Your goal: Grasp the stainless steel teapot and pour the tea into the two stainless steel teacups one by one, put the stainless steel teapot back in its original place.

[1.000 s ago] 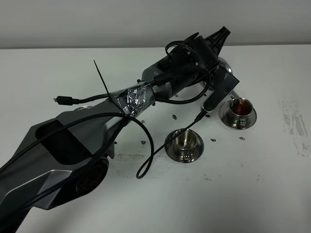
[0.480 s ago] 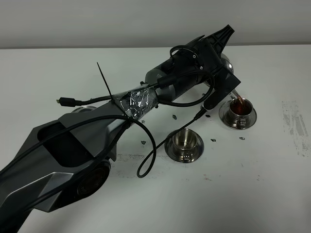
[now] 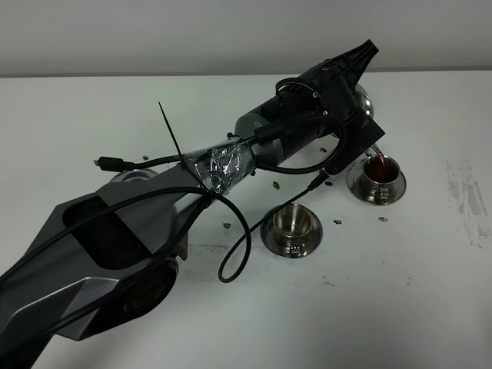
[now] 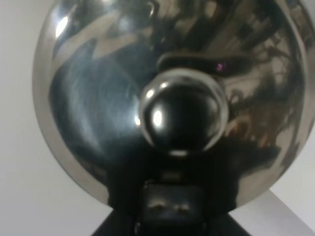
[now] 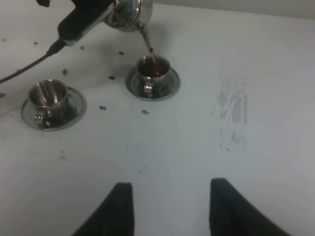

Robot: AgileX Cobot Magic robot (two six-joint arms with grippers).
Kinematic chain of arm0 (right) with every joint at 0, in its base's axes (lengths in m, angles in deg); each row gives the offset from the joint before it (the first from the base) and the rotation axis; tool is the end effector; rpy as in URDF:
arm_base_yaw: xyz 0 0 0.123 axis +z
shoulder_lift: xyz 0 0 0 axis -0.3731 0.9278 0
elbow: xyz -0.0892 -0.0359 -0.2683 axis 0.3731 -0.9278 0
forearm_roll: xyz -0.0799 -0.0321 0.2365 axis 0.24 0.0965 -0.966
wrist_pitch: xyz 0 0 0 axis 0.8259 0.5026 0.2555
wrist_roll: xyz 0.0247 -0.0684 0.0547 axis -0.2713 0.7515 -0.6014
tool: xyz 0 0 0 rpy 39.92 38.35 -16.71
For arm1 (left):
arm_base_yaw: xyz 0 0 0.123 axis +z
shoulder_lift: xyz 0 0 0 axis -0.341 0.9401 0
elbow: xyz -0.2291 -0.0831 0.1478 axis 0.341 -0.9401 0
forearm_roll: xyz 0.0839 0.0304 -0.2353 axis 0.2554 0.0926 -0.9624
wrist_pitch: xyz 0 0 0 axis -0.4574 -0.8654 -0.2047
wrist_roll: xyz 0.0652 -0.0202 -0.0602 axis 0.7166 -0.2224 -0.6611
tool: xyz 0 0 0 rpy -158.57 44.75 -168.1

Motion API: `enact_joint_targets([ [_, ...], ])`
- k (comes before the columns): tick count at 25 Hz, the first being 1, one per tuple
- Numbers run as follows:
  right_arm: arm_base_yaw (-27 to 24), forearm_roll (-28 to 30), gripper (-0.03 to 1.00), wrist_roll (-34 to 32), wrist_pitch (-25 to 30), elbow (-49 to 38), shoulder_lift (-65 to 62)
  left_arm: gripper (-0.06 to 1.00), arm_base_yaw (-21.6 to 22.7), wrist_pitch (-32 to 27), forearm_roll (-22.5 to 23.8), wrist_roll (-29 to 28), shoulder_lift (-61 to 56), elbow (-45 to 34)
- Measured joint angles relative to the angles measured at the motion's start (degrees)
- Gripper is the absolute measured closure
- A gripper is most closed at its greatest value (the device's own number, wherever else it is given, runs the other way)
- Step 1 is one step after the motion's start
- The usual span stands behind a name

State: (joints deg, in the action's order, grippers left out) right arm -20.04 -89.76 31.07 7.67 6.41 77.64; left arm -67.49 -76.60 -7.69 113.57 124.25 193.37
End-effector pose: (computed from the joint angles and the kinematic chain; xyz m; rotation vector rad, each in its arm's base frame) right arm -0.0069 0.0121 0.2753 -0.2324 2.0353 0.0898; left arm 0.4176 -0.3999 0.1910 2.2721 0.6830 1.0627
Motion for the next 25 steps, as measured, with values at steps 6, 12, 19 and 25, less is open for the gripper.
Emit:
enact_joint_targets([
  [6, 0.00, 0.00, 0.59, 0.00, 0.00, 0.00, 0.00, 0.76, -0.07, 0.00, 0.00, -0.02, 0.00, 0.00],
  [12, 0.00, 0.03, 0.59, 0.00, 0.00, 0.00, 0.00, 0.76, -0.07, -0.63, -0.05, -1.33, 0.00, 0.00],
  [19, 0.00, -0.03, 0.59, 0.00, 0.00, 0.00, 0.00, 0.76, 0.89, -2.32, -3.75, -2.52, 0.00, 0.00],
  [25, 0.00, -0.03, 0.59, 0.00, 0.00, 0.00, 0.00, 0.76, 1.95, -3.31, -9.81, -2.84, 0.00, 0.00],
])
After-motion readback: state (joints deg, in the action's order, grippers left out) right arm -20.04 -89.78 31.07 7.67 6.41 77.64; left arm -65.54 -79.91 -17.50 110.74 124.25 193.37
